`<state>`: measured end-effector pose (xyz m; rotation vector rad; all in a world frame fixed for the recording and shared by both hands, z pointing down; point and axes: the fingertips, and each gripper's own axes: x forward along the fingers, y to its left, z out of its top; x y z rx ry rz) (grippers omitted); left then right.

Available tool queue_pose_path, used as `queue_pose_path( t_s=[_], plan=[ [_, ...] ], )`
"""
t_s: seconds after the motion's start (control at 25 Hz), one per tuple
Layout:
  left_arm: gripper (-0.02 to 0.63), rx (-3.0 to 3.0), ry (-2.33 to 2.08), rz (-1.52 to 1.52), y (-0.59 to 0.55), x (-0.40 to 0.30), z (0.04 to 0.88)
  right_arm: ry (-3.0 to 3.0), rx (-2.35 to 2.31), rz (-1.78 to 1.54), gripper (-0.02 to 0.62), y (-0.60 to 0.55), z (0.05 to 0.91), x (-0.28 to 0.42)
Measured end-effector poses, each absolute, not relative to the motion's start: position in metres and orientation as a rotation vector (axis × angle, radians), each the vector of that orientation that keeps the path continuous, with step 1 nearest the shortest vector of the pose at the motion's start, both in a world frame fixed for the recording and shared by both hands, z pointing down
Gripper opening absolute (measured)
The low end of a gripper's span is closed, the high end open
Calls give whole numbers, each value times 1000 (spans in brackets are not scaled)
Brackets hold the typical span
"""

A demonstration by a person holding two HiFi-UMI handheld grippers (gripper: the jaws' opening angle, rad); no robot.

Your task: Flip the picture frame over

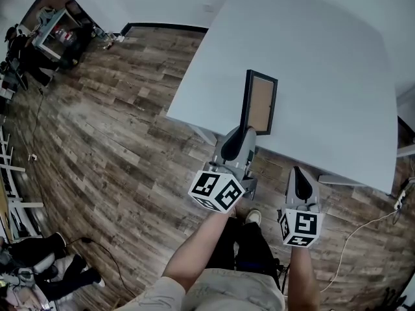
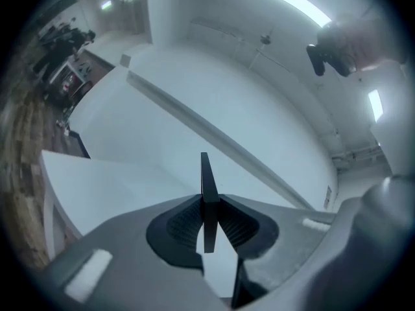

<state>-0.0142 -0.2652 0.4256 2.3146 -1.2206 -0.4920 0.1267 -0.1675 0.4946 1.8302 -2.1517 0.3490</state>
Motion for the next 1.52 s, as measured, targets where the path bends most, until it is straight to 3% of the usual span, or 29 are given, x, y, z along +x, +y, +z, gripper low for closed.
queue_pose_path(
  t_s=[0.64,1.16,1.52],
  plan=[
    [74,2922,-1685,407,-253,16,423,-2119,1854,365,25,-161,503,143],
    [74,3105,-1765,1224,-244,29,485,-2107,1869,376,25,-157,504,149],
    [74,3128,-1660,1518,-236,34,524,-2099,1872,392,25,-153,509,151]
  ],
)
